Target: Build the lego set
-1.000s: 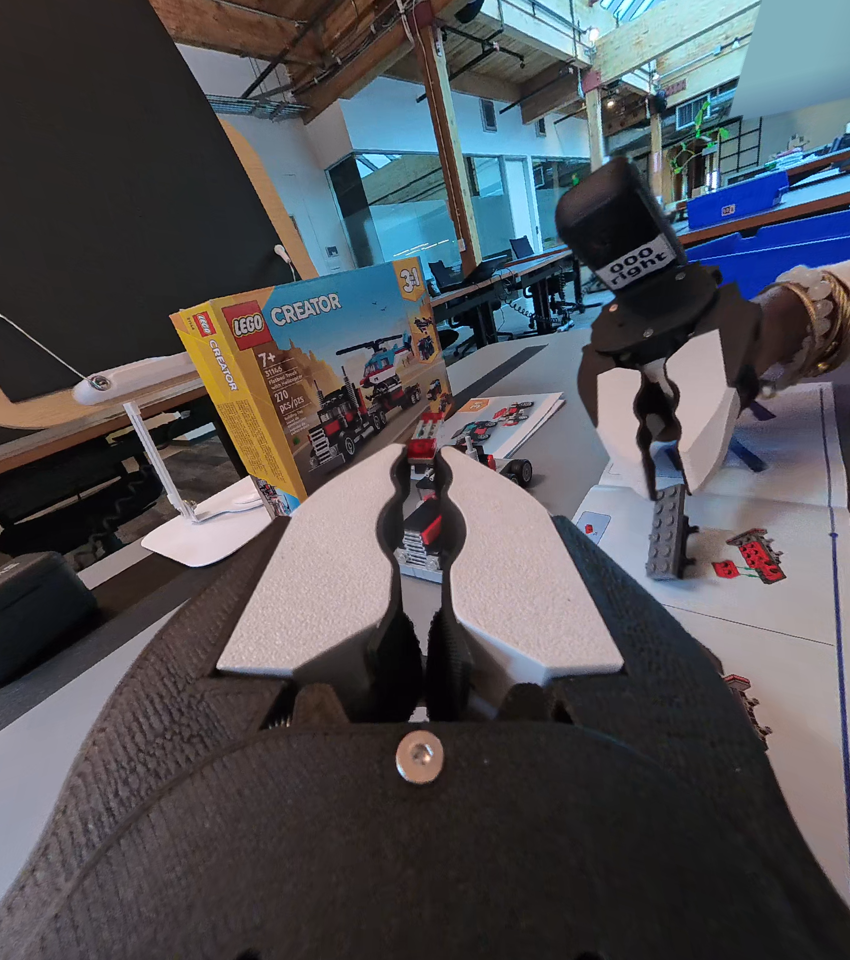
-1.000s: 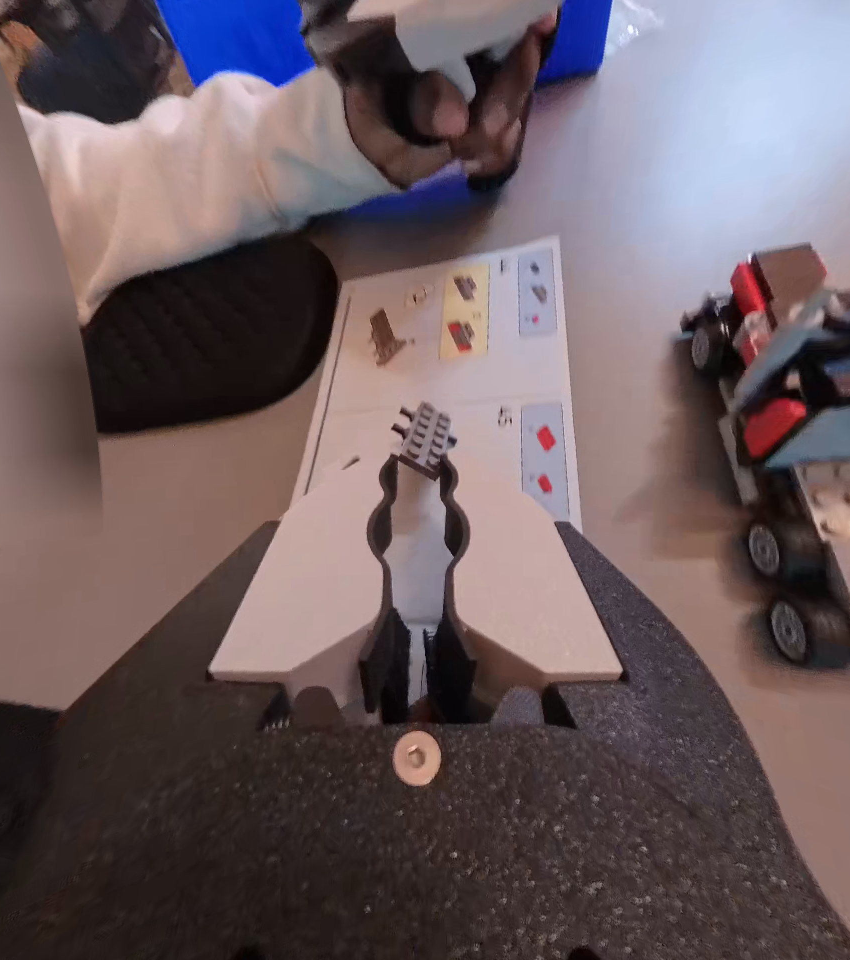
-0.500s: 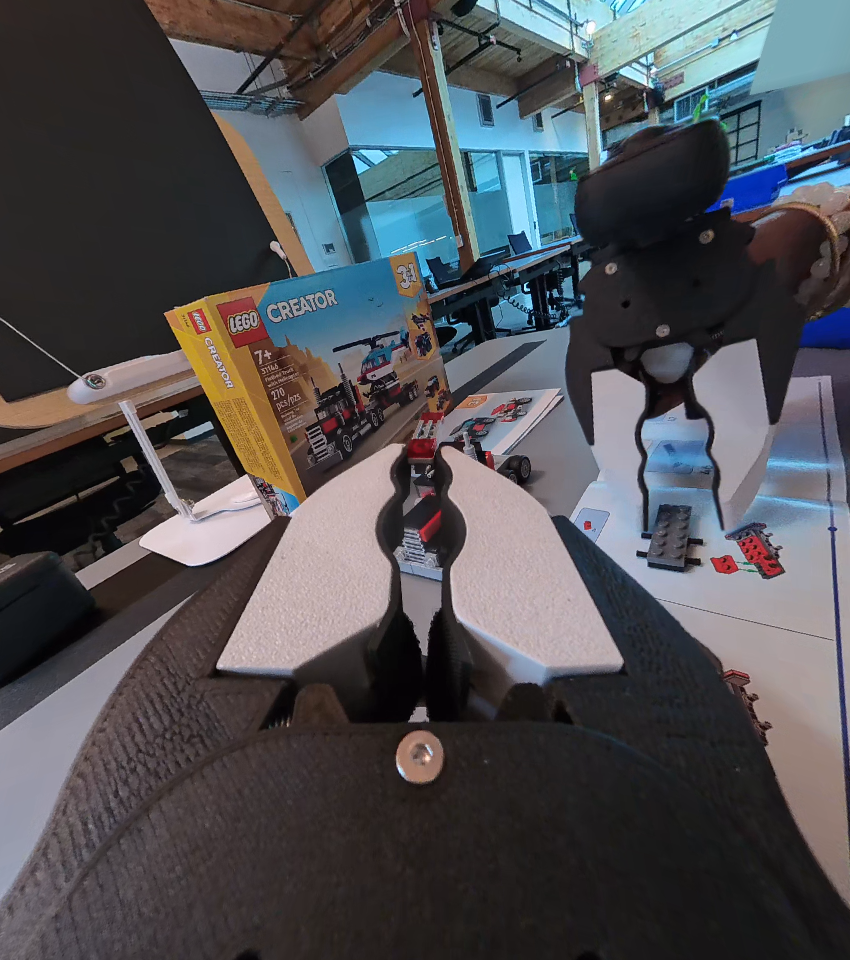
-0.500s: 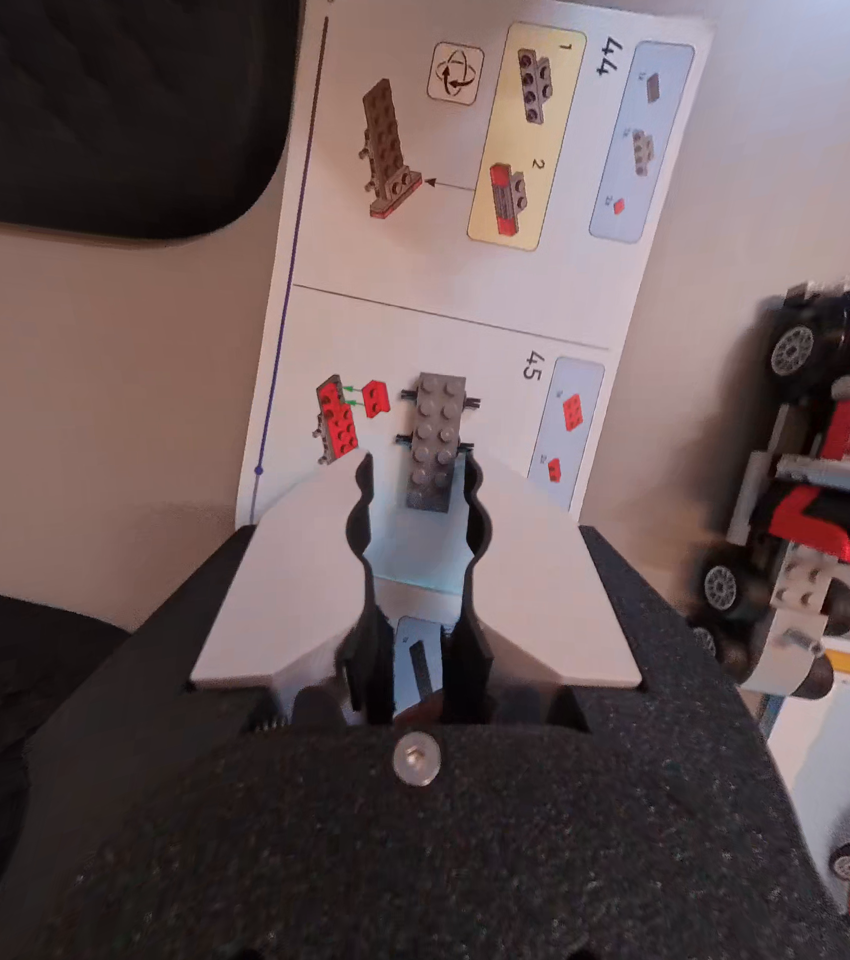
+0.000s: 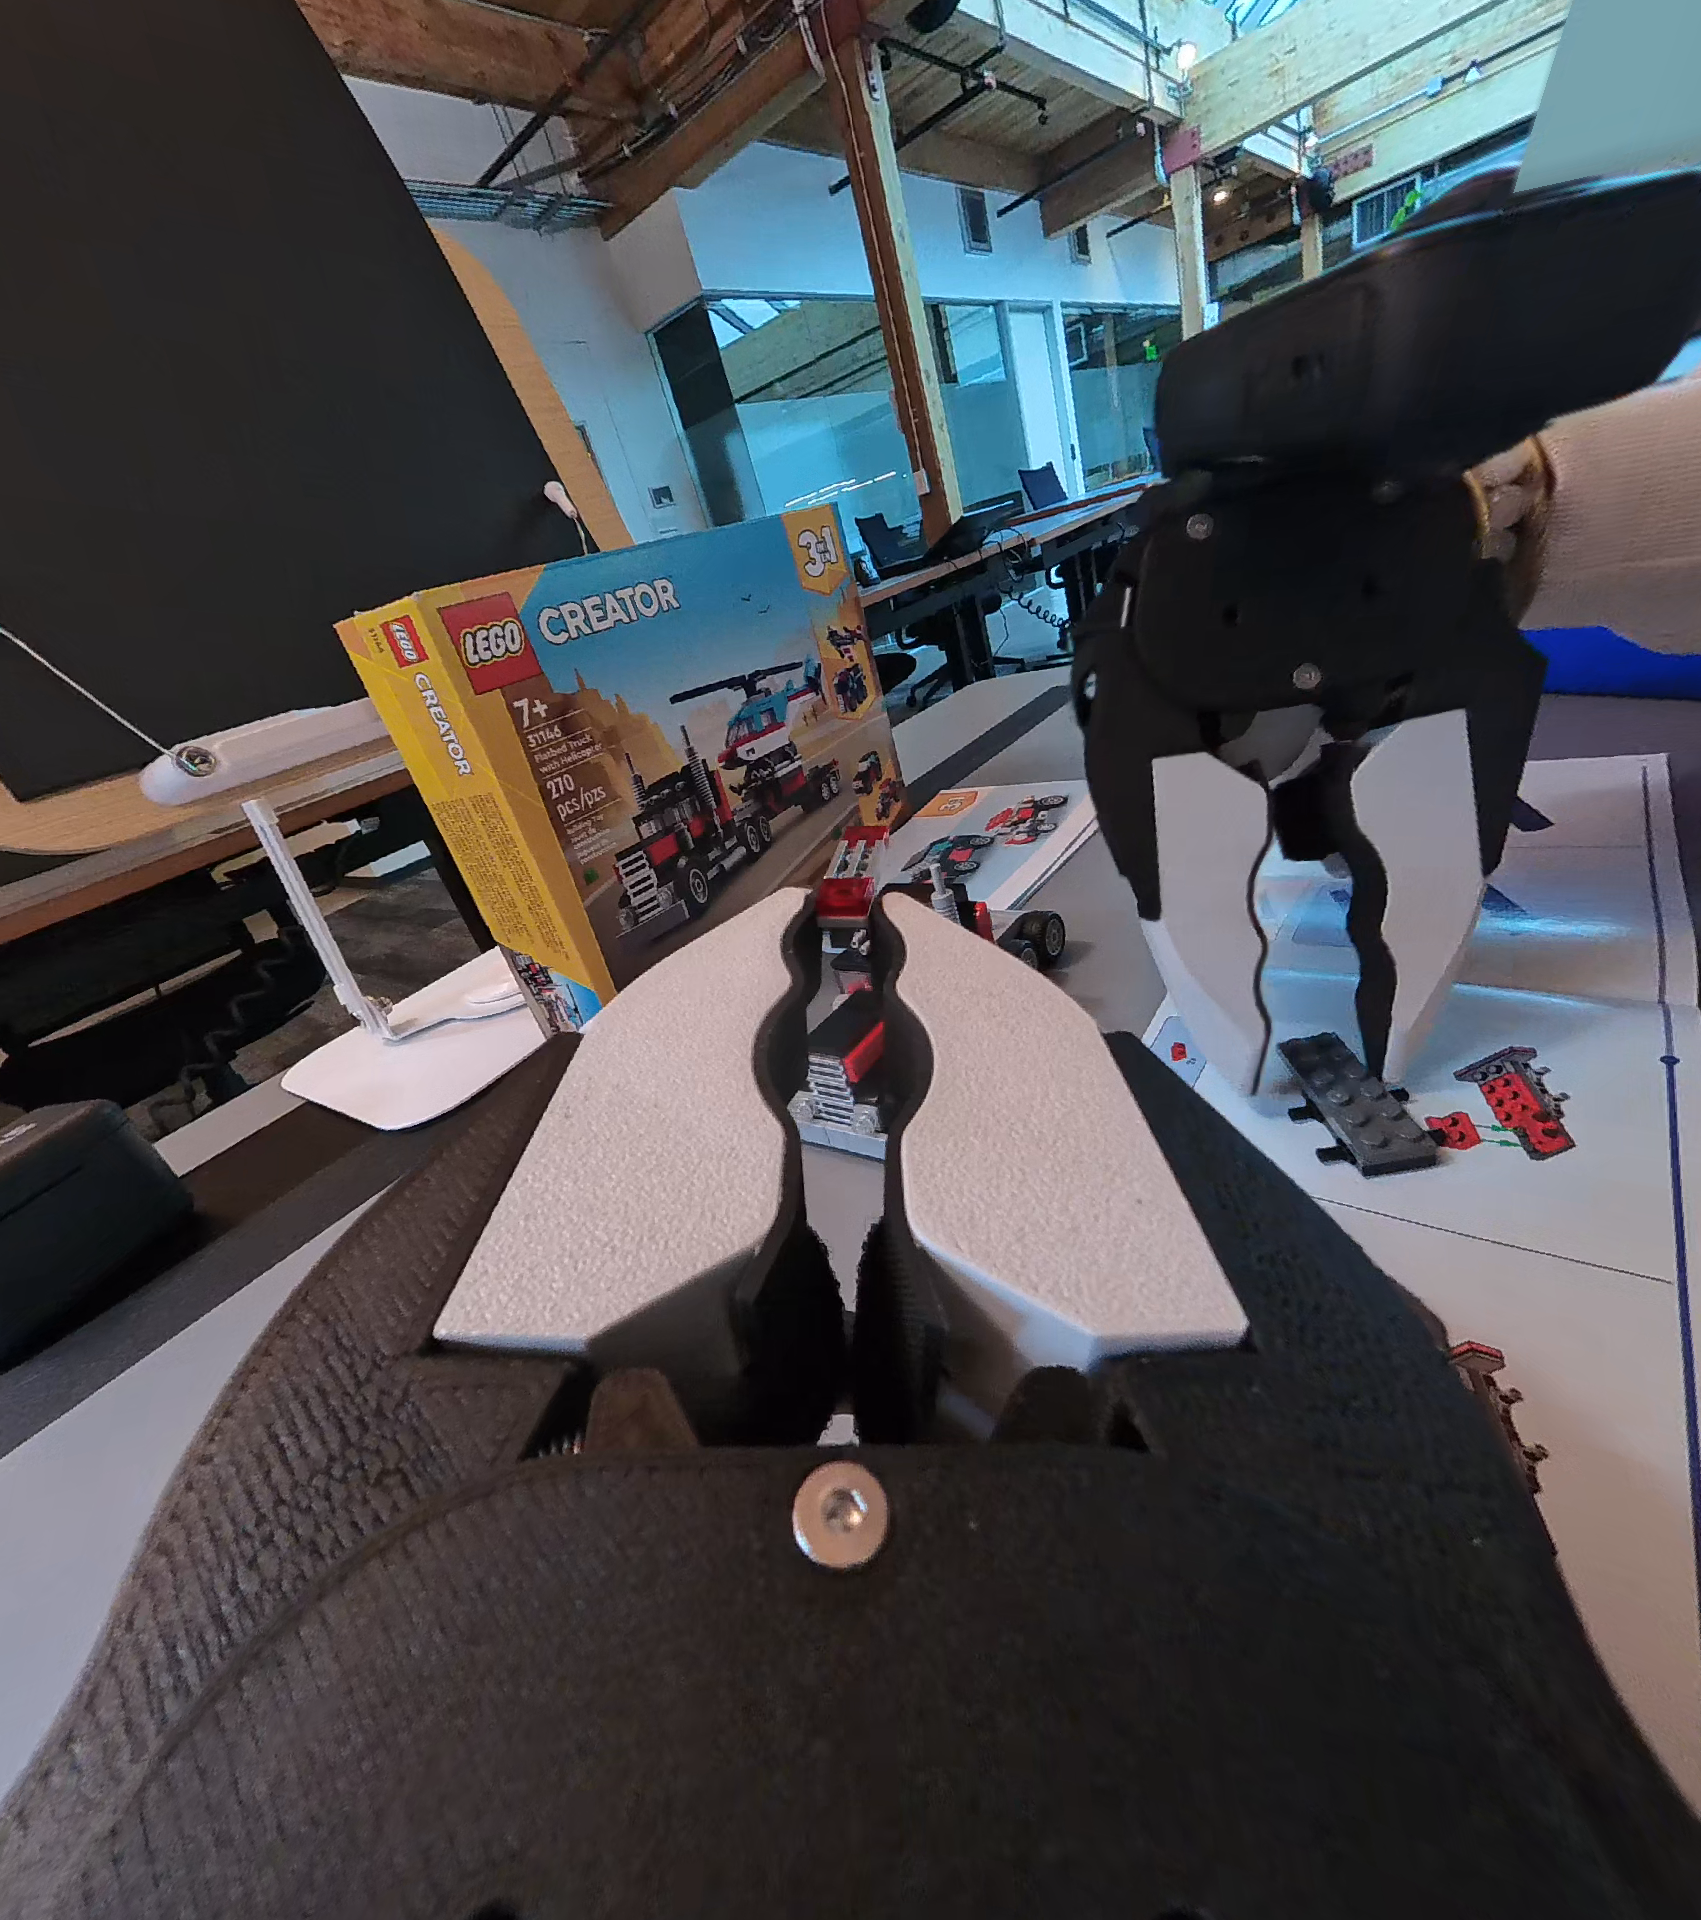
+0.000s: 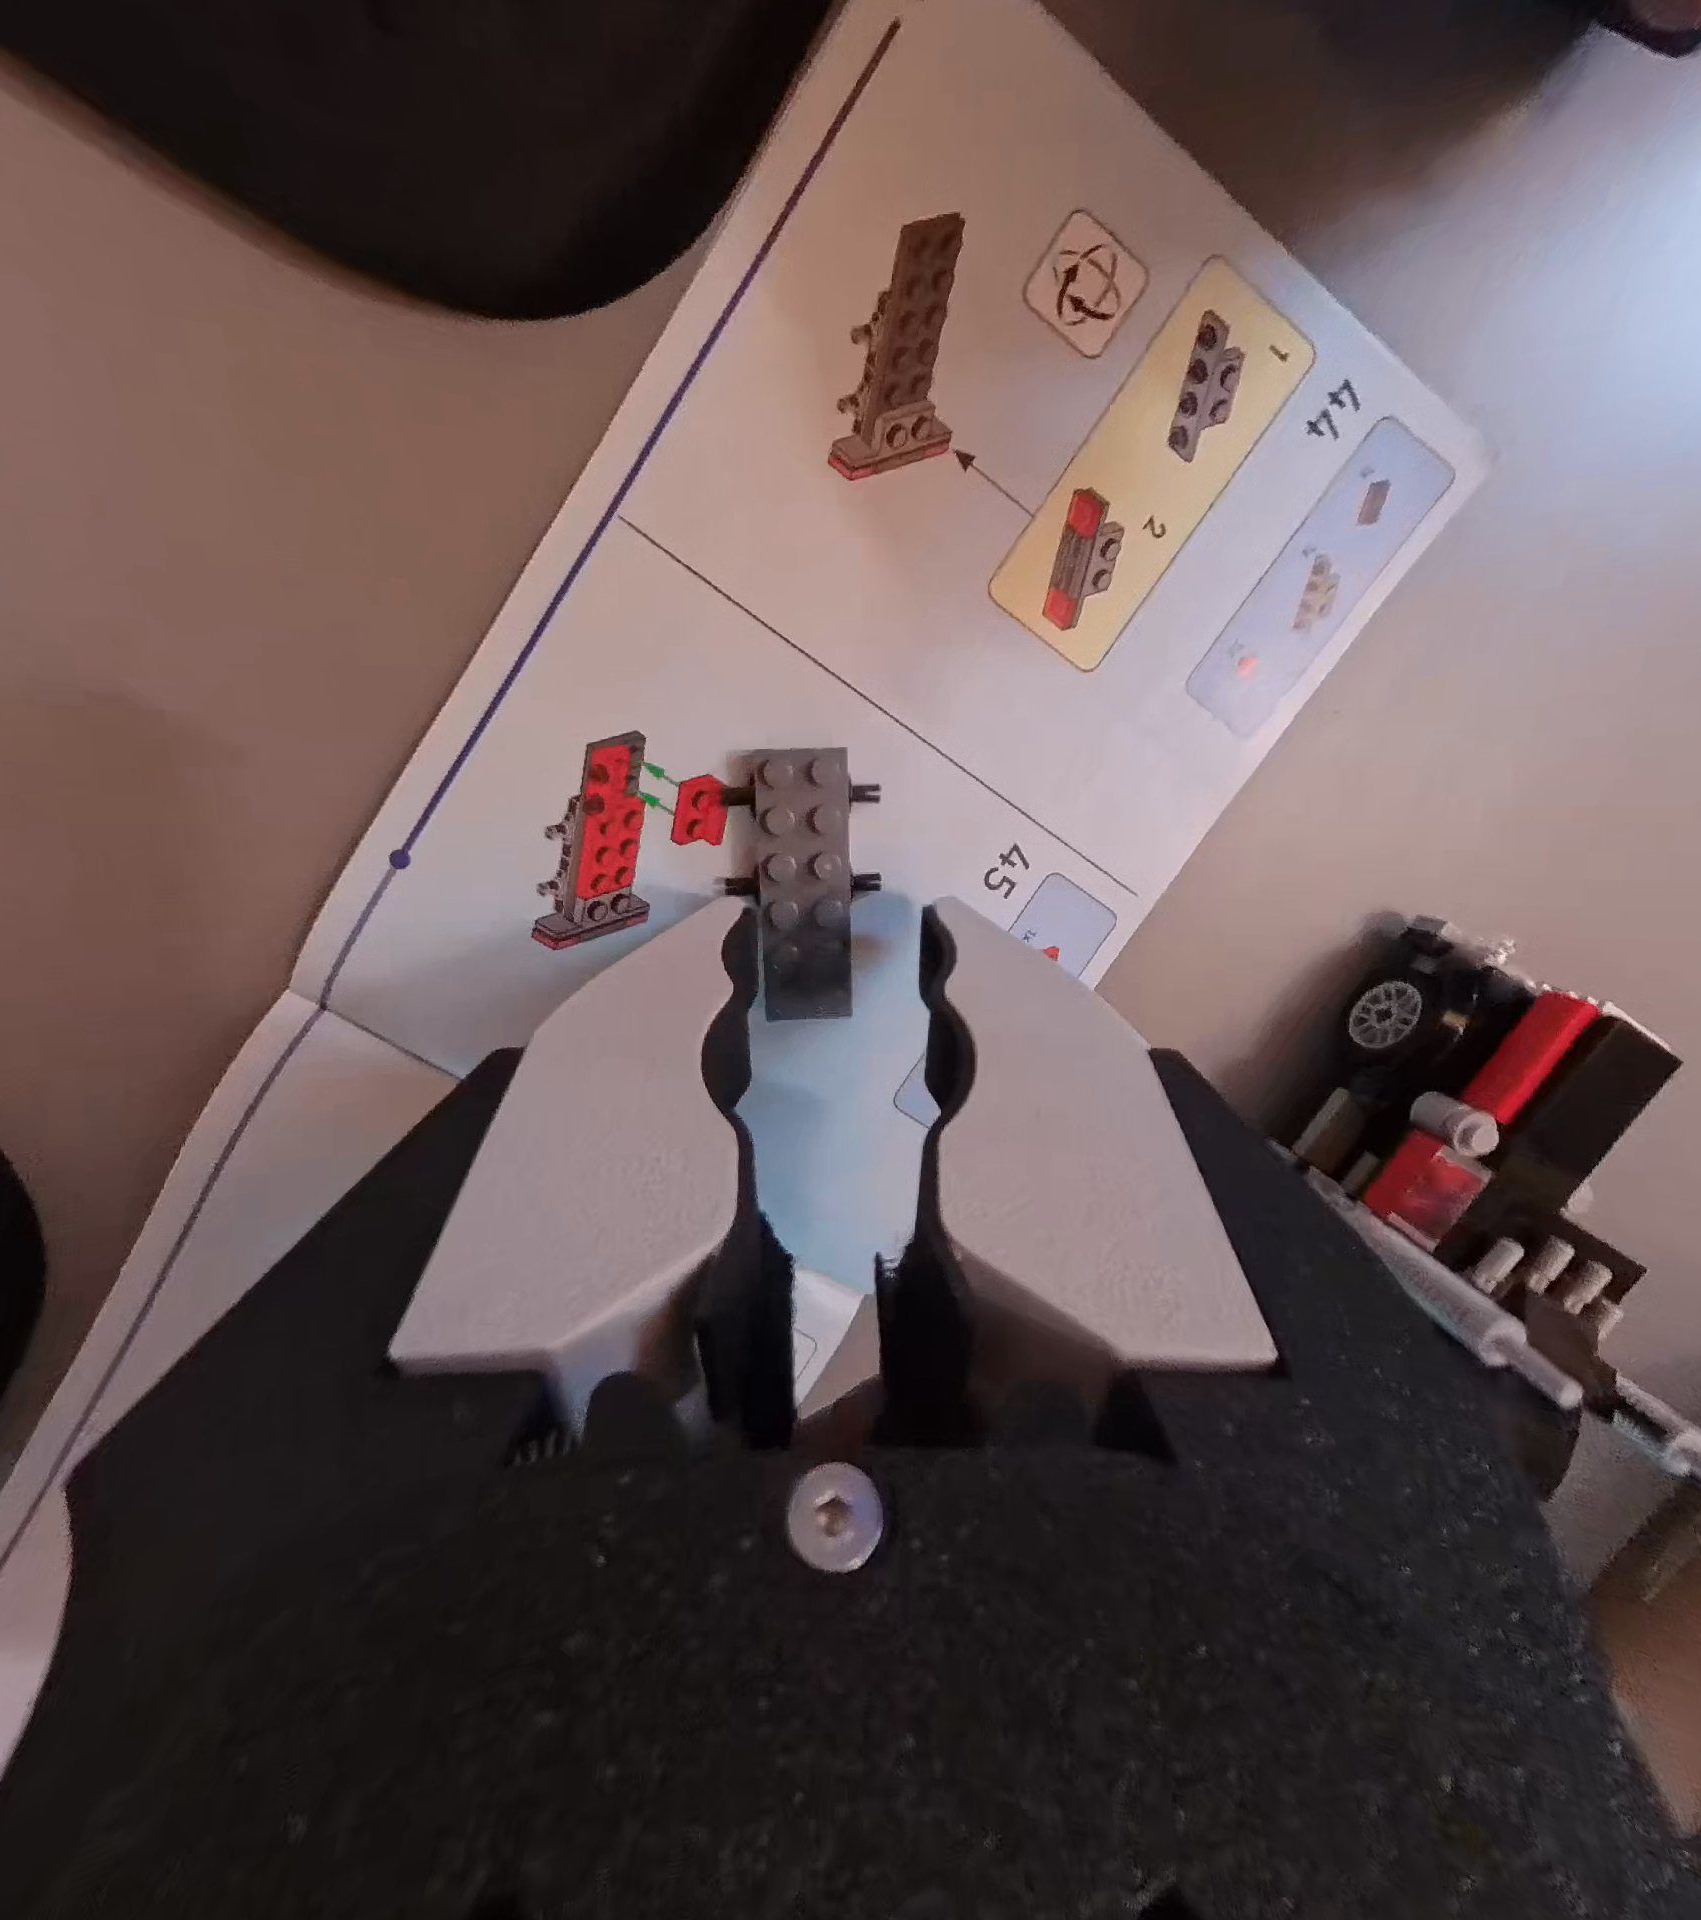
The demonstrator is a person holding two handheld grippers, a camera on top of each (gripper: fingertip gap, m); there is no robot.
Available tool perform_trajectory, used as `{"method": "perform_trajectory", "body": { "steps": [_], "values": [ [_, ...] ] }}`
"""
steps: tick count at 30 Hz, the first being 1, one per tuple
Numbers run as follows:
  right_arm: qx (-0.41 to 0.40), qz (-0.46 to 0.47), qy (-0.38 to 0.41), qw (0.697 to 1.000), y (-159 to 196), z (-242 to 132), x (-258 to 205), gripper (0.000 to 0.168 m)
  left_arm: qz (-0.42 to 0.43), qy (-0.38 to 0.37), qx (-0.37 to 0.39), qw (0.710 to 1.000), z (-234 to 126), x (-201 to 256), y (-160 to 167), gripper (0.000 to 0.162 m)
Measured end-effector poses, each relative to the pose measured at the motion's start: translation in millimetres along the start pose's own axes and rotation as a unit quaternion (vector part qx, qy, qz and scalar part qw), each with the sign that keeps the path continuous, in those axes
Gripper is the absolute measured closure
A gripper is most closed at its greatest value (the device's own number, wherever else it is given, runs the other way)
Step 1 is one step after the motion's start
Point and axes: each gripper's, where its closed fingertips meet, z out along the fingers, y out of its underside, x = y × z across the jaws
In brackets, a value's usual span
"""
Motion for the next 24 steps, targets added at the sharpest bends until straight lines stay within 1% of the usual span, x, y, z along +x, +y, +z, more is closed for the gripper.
{"method": "perform_trajectory", "body": {
  "steps": [3, 7, 13, 16, 19, 22, 24],
  "values": [
    [0.010, 0.018, 0.018, 1.000, 5, -5, -2, 0.136, -0.001, 0.001, 0.000, 1.000, 0, 0, 0, 0.153],
    [0.046, 0.056, 0.019, 0.997, 4, -11, -6, 0.134, 0.001, 0.004, -0.002, 1.000, 1, 2, 1, 0.153],
    [0.073, 0.088, 0.032, 0.993, 8, -13, -5, 0.138, 0.000, 0.004, 0.000, 1.000, 0, 1, 0, 0.153],
    [0.102, 0.117, 0.060, 0.986, 5, -23, 3, 0.139, -0.006, 0.017, 0.004, 1.000, 1, 6, -2, 0.153],
    [0.186, 0.159, 0.103, 0.964, -11, -45, 18, 0.140, -0.026, 0.052, 0.022, 0.998, 2, 16, -10, 0.153],
    [0.283, 0.196, 0.145, 0.928, -32, -70, 33, 0.140, -0.033, 0.085, 0.027, 0.995, 4, 28, -13, 0.153],
    [0.330, 0.199, 0.164, 0.908, -46, -82, 40, 0.138, -0.033, 0.098, 0.025, 0.994, 5, 33, -13, 0.153]
  ]
}}
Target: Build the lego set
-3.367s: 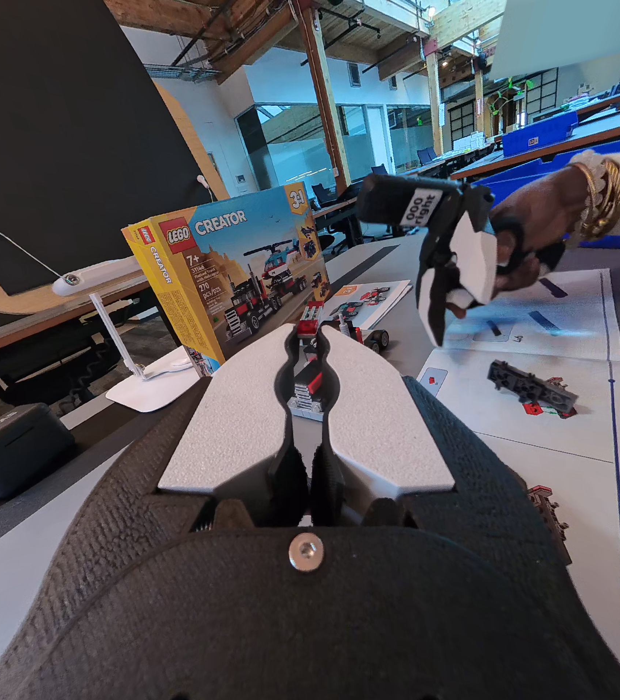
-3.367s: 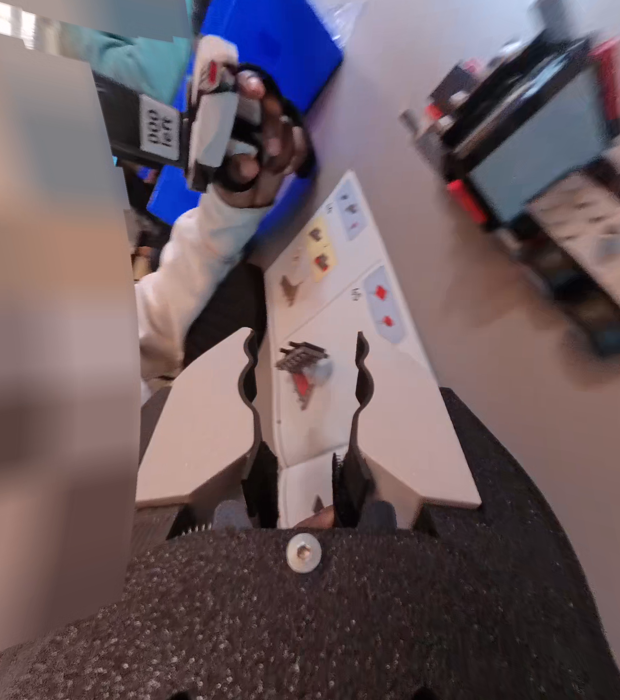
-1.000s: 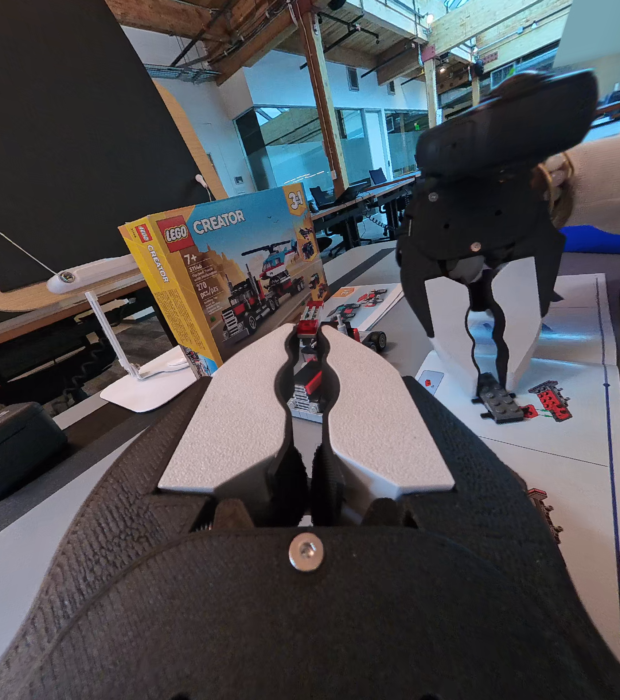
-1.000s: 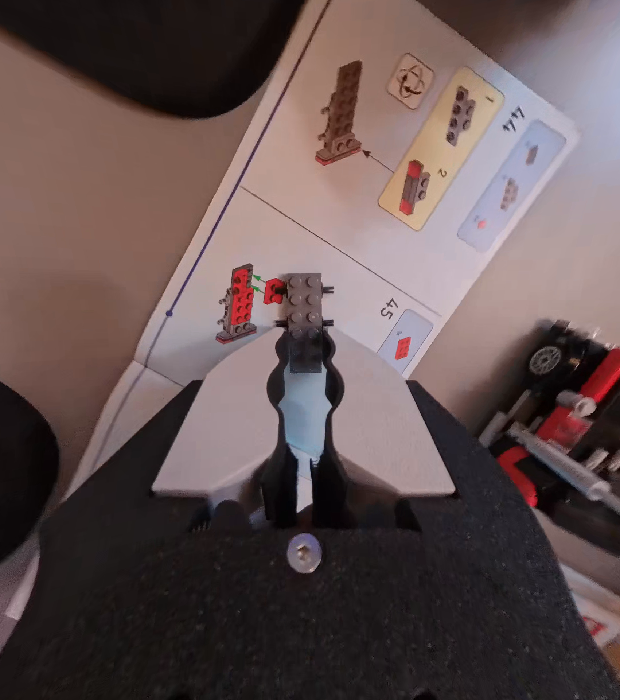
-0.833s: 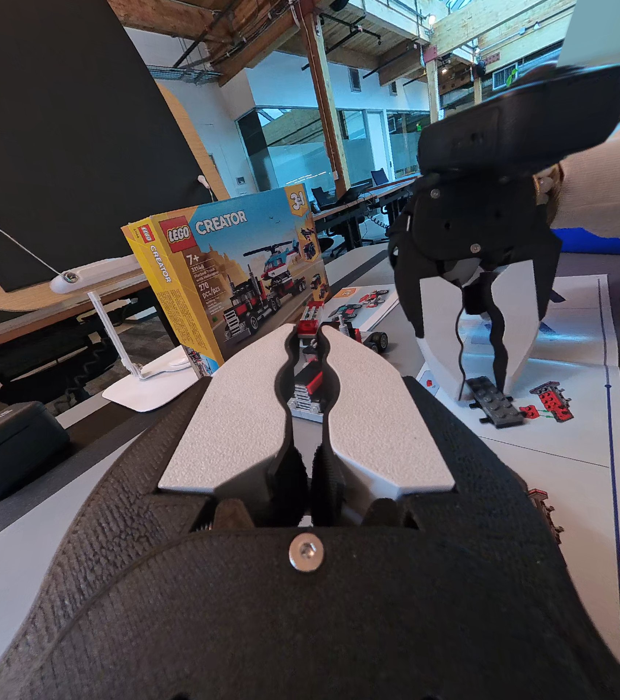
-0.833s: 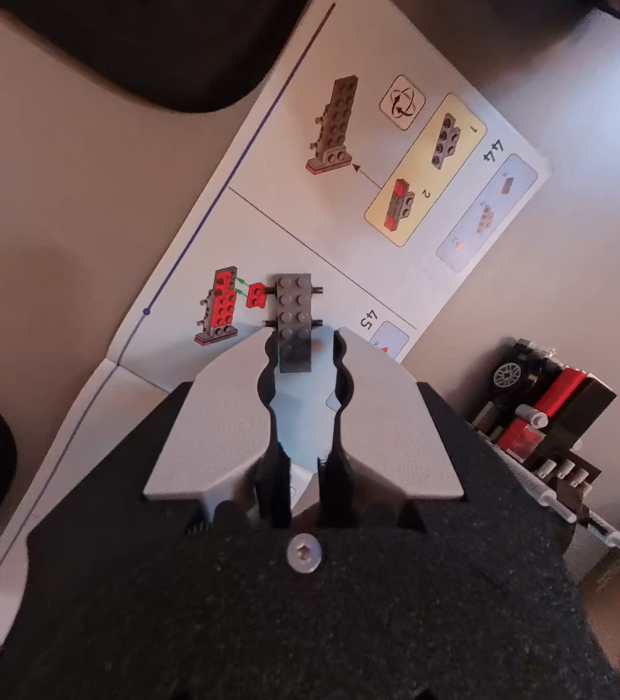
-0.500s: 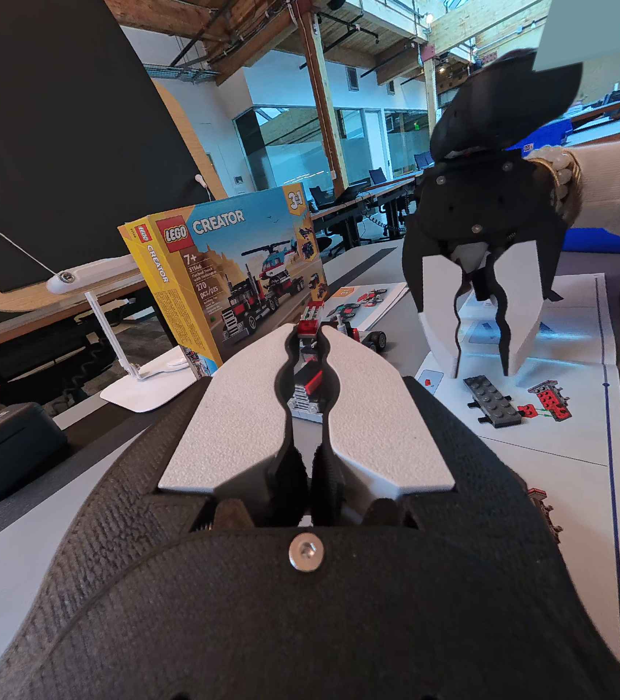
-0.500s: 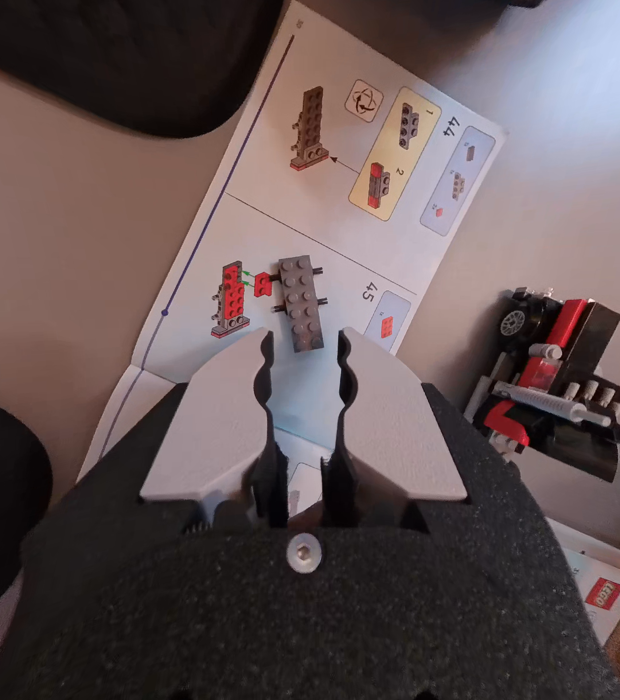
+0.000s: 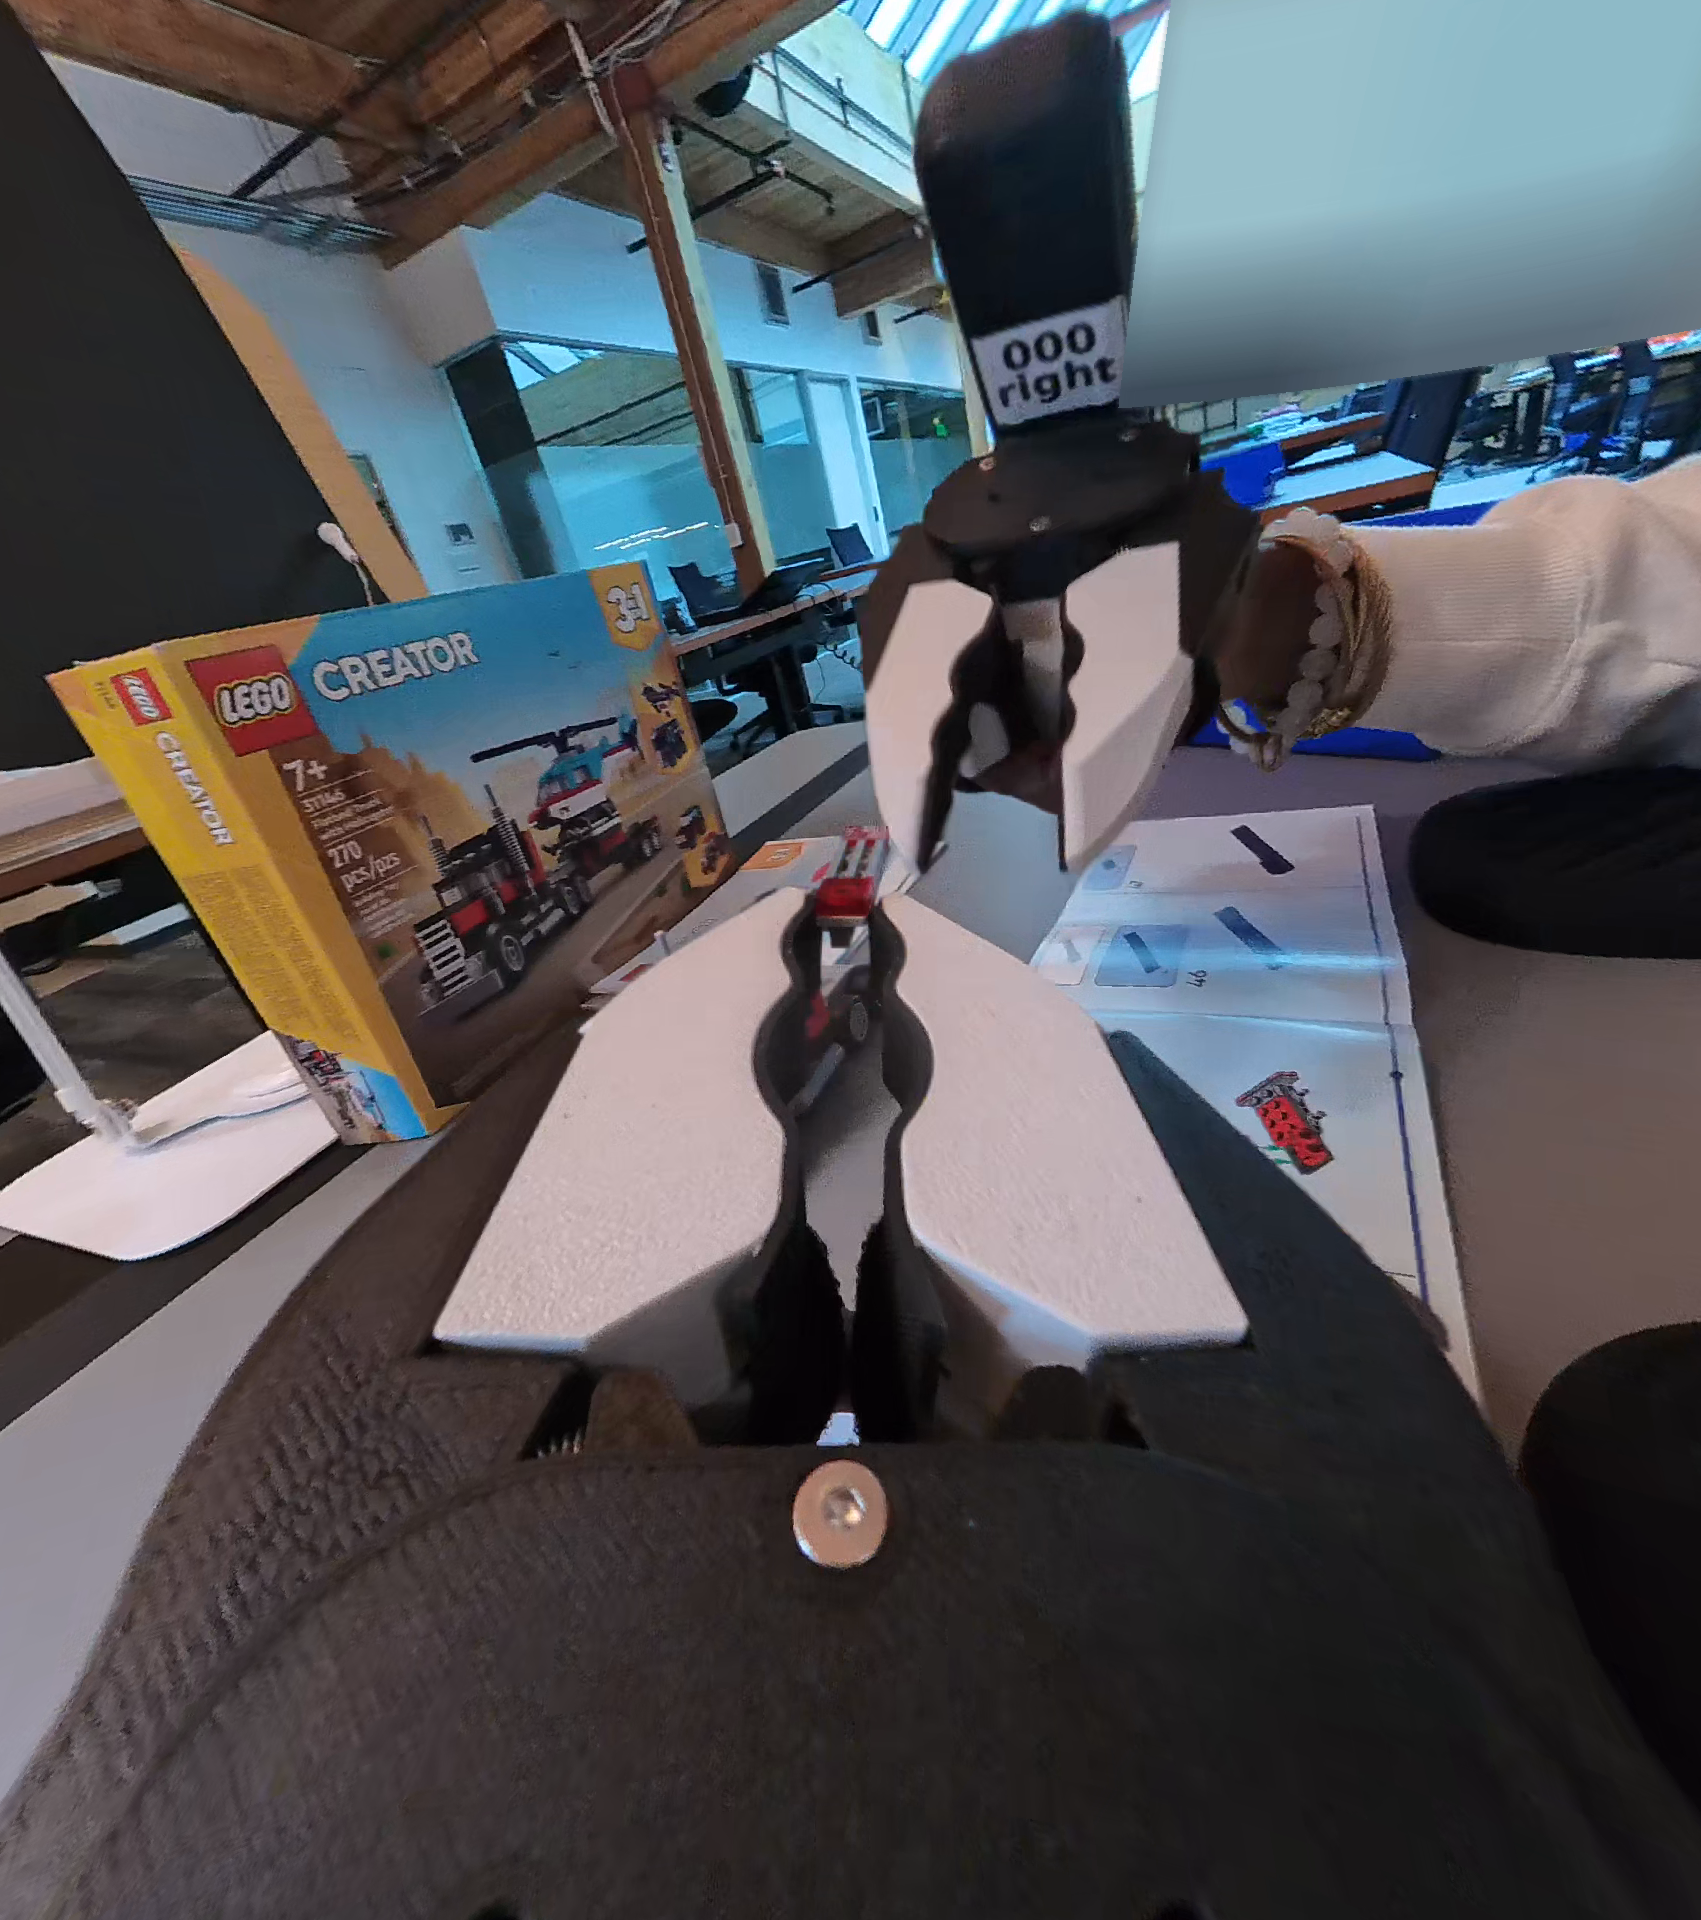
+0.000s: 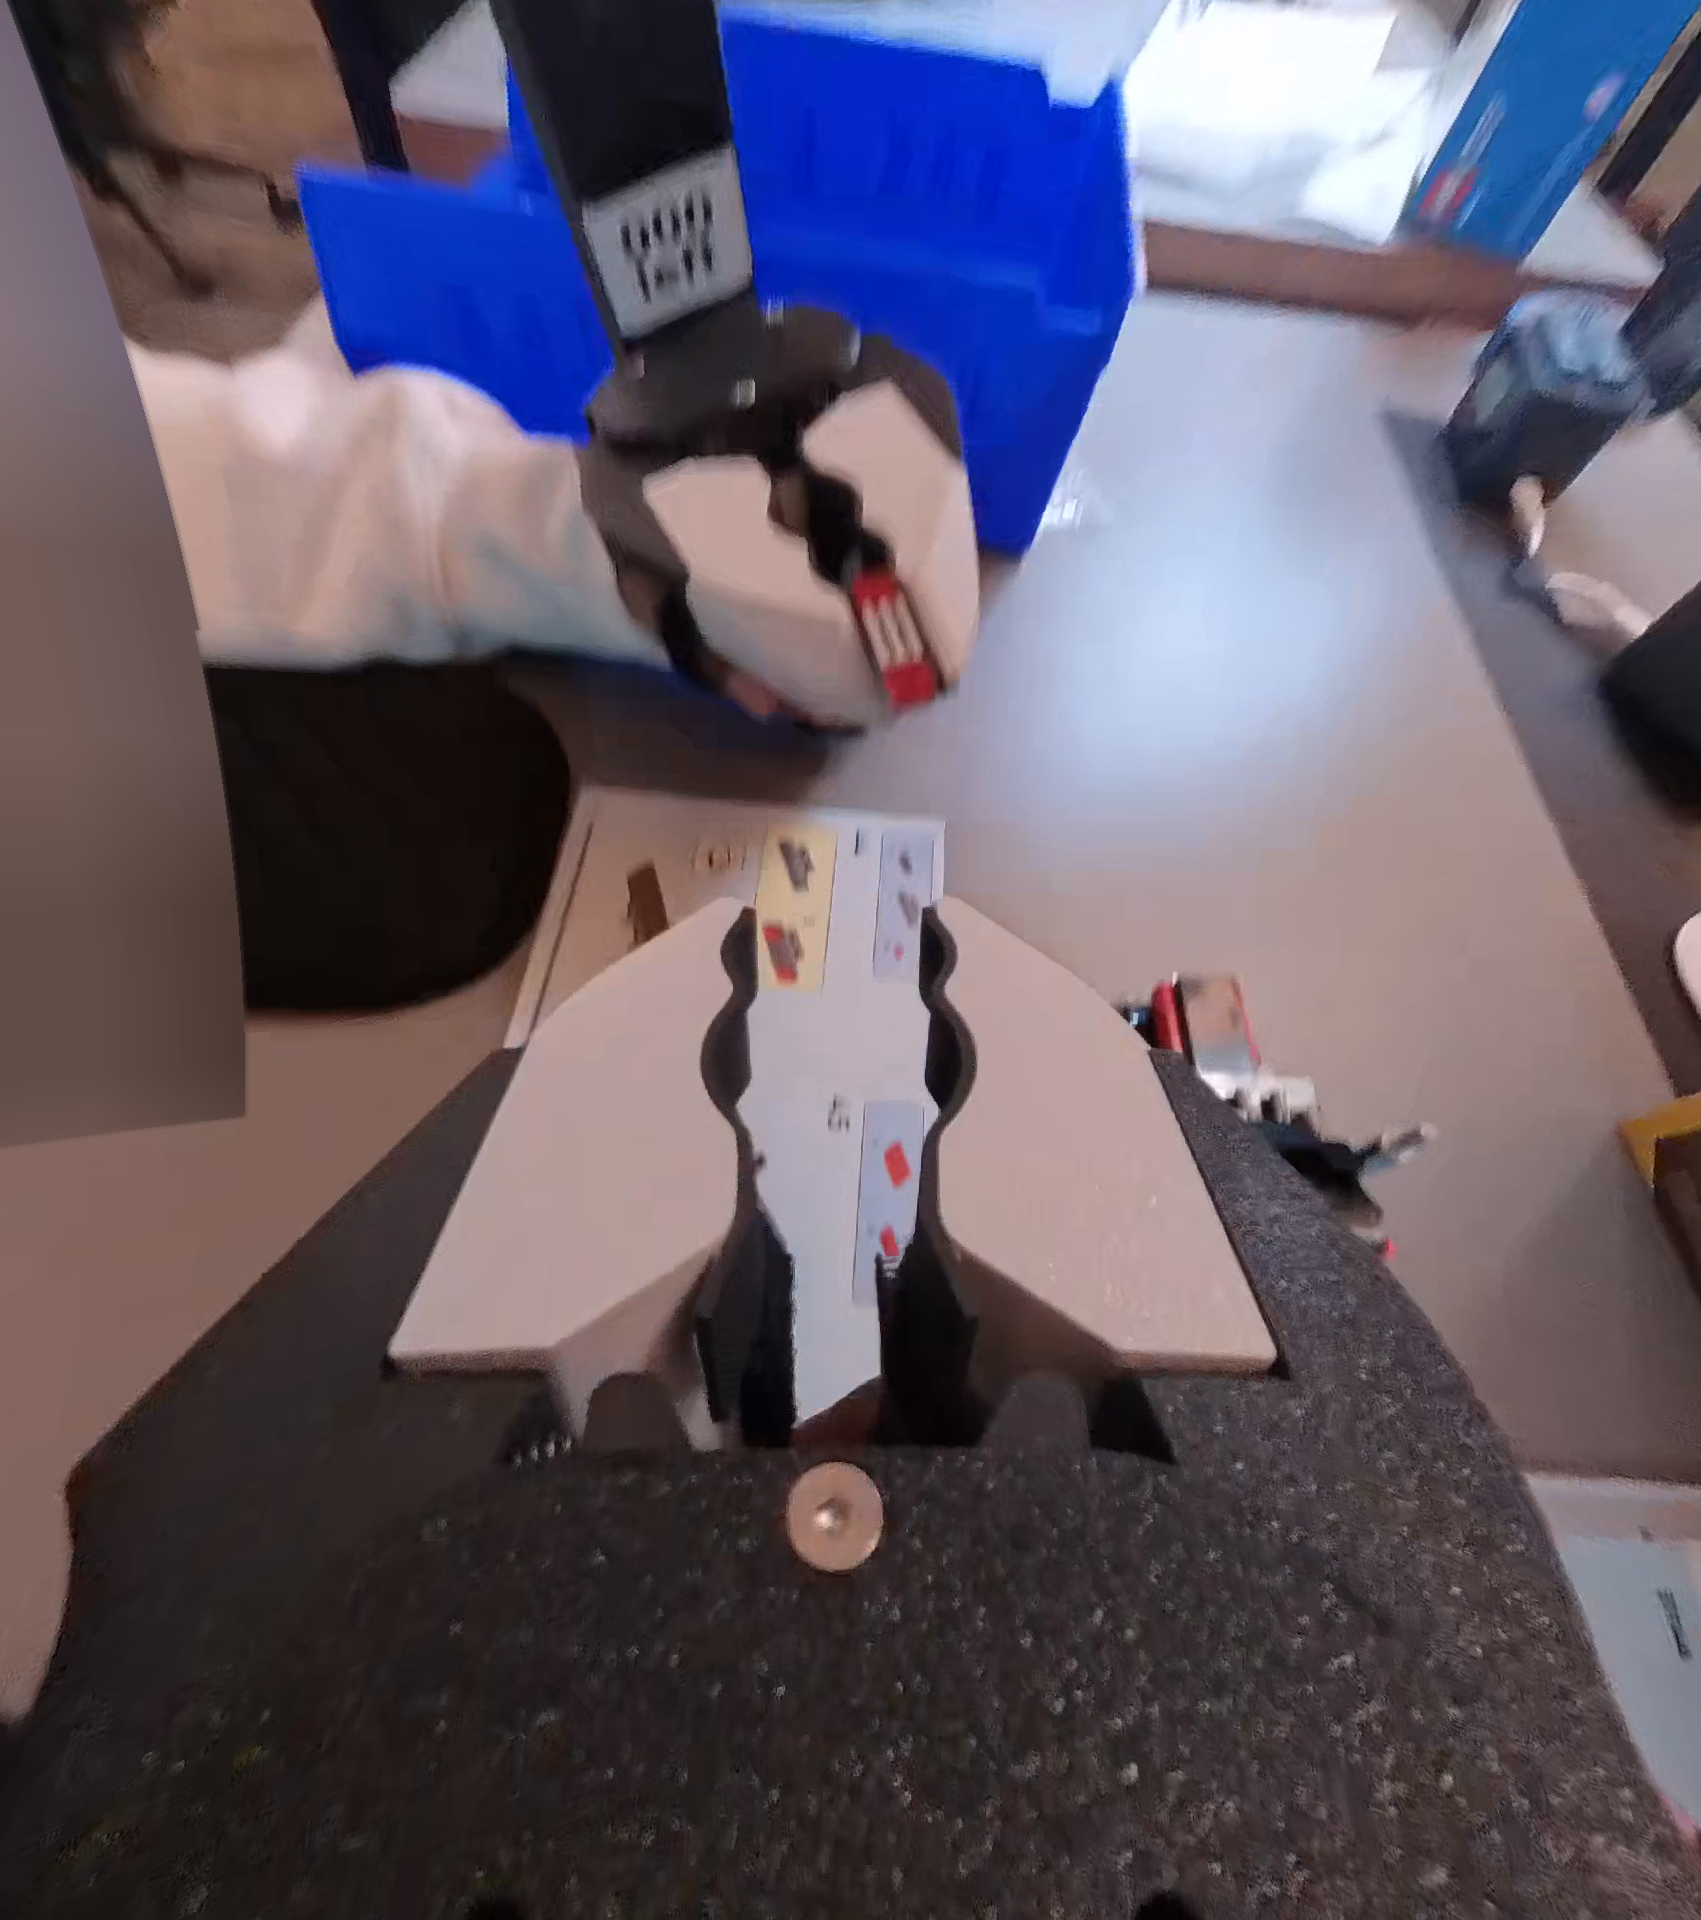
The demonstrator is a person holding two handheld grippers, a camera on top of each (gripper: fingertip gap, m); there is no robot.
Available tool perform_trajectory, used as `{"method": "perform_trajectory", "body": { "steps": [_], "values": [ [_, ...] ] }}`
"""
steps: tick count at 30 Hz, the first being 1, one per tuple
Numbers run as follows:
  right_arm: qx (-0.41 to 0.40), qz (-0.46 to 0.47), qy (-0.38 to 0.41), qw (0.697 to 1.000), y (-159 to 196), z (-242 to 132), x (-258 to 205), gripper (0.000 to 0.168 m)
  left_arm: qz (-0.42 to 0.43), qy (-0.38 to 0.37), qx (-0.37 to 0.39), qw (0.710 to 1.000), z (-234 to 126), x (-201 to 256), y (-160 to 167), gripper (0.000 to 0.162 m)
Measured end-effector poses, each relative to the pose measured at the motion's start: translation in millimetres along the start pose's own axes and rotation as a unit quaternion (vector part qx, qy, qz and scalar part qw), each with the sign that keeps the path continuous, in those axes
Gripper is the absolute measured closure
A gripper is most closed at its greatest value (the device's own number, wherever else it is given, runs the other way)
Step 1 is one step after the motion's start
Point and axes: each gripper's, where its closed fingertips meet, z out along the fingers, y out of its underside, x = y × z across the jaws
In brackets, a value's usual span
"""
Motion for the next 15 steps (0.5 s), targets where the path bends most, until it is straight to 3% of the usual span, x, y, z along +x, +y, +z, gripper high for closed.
{"method": "perform_trajectory", "body": {
  "steps": [6, 15],
  "values": [
    [0.046, -0.013, 0.024, 0.999, -26, 14, 6, 0.140, -0.002, 0.014, -0.003, 1.000, 2, 5, 1, 0.153],
    [0.027, -0.040, 0.013, 0.999, -27, 25, 8, 0.158, -0.005, 0.027, -0.005, 1.000, 3, 9, 2, 0.153]
  ]
}}
